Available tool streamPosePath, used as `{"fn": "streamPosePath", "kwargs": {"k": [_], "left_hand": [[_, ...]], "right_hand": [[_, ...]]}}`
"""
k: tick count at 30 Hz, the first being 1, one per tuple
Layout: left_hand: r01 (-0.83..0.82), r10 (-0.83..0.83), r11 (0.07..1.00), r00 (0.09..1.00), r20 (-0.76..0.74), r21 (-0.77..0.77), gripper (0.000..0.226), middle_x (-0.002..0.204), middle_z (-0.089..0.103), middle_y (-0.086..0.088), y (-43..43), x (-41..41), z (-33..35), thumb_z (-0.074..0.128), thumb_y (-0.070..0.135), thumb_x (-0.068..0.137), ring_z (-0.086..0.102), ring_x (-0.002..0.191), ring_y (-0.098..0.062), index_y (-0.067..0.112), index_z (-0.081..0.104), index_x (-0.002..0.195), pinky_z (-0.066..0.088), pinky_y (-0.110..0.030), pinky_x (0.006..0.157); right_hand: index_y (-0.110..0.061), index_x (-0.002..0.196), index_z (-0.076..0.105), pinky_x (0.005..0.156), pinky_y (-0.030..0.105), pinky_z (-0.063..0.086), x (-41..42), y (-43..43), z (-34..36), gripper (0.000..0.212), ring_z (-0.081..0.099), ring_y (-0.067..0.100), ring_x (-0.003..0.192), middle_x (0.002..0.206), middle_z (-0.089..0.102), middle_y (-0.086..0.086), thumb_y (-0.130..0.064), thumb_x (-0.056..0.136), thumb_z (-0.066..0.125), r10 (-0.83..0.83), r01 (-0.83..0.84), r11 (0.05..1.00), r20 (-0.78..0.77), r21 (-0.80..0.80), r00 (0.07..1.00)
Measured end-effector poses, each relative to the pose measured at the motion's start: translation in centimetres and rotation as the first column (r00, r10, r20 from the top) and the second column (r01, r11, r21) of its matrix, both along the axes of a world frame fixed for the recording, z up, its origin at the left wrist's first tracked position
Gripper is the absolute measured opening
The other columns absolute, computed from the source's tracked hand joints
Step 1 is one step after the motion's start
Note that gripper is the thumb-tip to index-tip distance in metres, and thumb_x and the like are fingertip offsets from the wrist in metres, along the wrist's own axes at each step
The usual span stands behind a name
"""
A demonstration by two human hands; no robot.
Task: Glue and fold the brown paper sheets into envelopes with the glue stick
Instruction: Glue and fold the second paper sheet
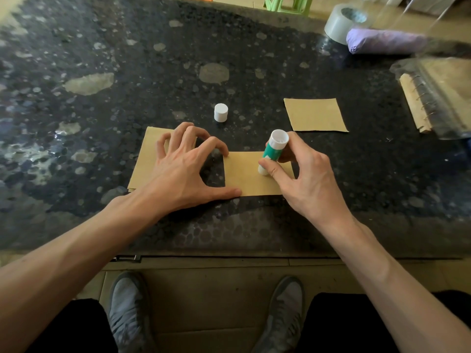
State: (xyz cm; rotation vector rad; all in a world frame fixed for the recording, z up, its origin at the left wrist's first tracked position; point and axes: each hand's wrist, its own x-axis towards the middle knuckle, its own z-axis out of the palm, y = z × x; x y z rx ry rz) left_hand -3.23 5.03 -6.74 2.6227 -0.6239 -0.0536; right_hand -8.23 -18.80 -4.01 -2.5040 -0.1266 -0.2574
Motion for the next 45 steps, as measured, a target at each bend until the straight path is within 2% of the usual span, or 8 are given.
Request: {"fn": "streamPosePath", "kwargs": {"k": [15, 21, 27, 34, 40, 45], "left_hand": [[-0.006, 0.006, 1.0, 1.0, 0.006, -0.003, 0.082, 0.133, 0.036, 0.009, -0.1, -0.1, 0.1, 0.051, 0.098, 0.059, 0.016, 0.147, -0.017, 0.047, 0.051, 0.123, 0.011, -0.049, 0.119], [-0.008, 0.008, 1.0, 1.0, 0.011, -0.002, 0.083, 0.132, 0.036, 0.01, -0.1, -0.1, 0.0, 0.051, 0.099, 0.059, 0.017, 0.146, -0.017, 0.046, 0.051, 0.123, 0.011, -0.048, 0.12], [-0.005, 0.005, 1.0, 1.0, 0.006, -0.005, 0.084, 0.133, 0.036, 0.01, 0.0, -0.1, 0.1, 0.049, 0.1, 0.058, 0.017, 0.147, -0.017, 0.047, 0.051, 0.124, 0.01, -0.048, 0.12], [0.0, 0.0, 1.0, 1.0, 0.007, -0.007, 0.083, 0.133, 0.036, 0.01, 0.0, -0.1, 0.0, 0.05, 0.1, 0.059, 0.016, 0.147, -0.017, 0.047, 0.05, 0.123, 0.009, -0.048, 0.12], [0.0, 0.0, 1.0, 1.0, -0.002, -0.009, 0.084, 0.134, 0.036, 0.01, -0.1, -0.1, 0.1, 0.049, 0.1, 0.058, 0.016, 0.148, -0.016, 0.046, 0.05, 0.124, 0.009, -0.049, 0.12], [0.001, -0.001, 1.0, 1.0, -0.001, -0.005, 0.083, 0.133, 0.036, 0.01, 0.0, -0.1, 0.1, 0.05, 0.1, 0.058, 0.015, 0.148, -0.017, 0.047, 0.05, 0.123, 0.01, -0.049, 0.12]], "right_hand": [[-0.015, 0.123, 0.06, 0.082, 0.001, 0.042, -0.5, -0.9, 0.2, 0.029, 0.062, 0.007, 0.102, 0.114, 0.068, -0.004, -0.026, 0.098, 0.071, -0.009, 0.009, 1.0, -0.029, -0.005, 1.0], [-0.014, 0.123, 0.059, 0.082, -0.003, 0.039, -0.6, -1.2, 0.1, 0.032, 0.056, 0.001, 0.098, 0.11, 0.063, -0.01, -0.028, 0.097, 0.071, -0.031, 0.031, 0.999, -0.004, -0.012, 1.0], [-0.015, 0.125, 0.058, 0.082, -0.004, 0.037, -0.7, -1.5, 0.0, 0.035, 0.056, 0.002, 0.099, 0.11, 0.06, -0.013, -0.034, 0.098, 0.071, -0.057, 0.058, 0.998, 0.023, -0.034, 0.998], [-0.015, 0.124, 0.058, 0.083, 0.001, 0.041, -0.8, -1.9, -0.1, 0.035, 0.058, 0.002, 0.1, 0.111, 0.061, -0.012, -0.036, 0.099, 0.07, -0.078, 0.08, 0.996, 0.041, -0.043, 0.996], [-0.013, 0.125, 0.058, 0.088, 0.02, 0.05, -1.0, -2.4, -0.1, 0.036, 0.06, 0.006, 0.102, 0.114, 0.066, -0.005, -0.034, 0.099, 0.07, -0.09, 0.093, 0.994, 0.054, -0.05, 0.994], [-0.012, 0.124, 0.059, 0.089, 0.019, 0.049, -1.2, -2.7, 0.1, 0.035, 0.062, 0.008, 0.102, 0.115, 0.068, -0.002, -0.033, 0.099, 0.07, -0.097, 0.099, 0.994, 0.049, -0.043, 0.994]]}}
